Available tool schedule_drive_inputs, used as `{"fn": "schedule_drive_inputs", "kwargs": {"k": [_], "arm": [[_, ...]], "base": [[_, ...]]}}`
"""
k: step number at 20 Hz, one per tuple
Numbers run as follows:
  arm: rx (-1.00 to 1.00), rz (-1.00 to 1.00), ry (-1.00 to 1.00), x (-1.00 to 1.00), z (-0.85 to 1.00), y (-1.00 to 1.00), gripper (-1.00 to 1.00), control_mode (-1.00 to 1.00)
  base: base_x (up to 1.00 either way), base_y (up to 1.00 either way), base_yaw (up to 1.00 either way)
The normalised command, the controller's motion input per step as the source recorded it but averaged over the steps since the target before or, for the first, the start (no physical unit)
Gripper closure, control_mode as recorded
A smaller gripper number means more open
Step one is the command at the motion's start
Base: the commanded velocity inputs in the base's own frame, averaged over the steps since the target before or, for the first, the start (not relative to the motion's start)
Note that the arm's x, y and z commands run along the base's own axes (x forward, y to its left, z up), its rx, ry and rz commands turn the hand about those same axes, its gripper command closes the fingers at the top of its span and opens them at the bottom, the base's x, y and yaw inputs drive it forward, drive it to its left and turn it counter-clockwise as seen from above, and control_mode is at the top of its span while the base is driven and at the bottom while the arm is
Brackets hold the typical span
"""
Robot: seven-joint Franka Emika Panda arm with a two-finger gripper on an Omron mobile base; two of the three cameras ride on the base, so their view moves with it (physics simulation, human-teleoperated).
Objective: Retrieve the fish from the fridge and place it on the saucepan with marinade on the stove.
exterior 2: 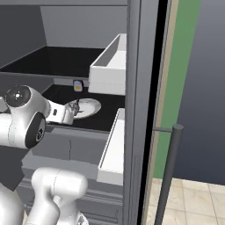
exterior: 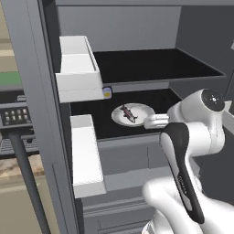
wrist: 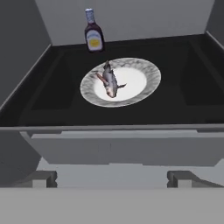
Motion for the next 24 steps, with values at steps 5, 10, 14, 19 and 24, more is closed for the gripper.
{"fn": "schedule_drive_inputs", "kwargs": {"k": [5, 10, 14, 19, 24], "arm": [[0.00, 0.00, 0.04, 0.38, 0.00, 0.01, -1.00, -1.00], [-0.02, 0.00, 0.08, 0.26, 0.00, 0.00, -1.00, -1.00], [-0.09, 0.00, 0.00, 0.20, -0.07, 0.00, -1.00, -1.00], [-0.14, 0.00, -0.01, 0.11, -0.26, 0.02, -1.00, -1.00], [-0.07, 0.01, -0.02, 0.09, -0.27, 0.03, -1.00, -1.00]], "base": [[0.00, 0.00, 0.00], [0.00, 0.00, 0.00], [0.00, 0.00, 0.00], [0.00, 0.00, 0.00], [0.00, 0.00, 0.00]]}}
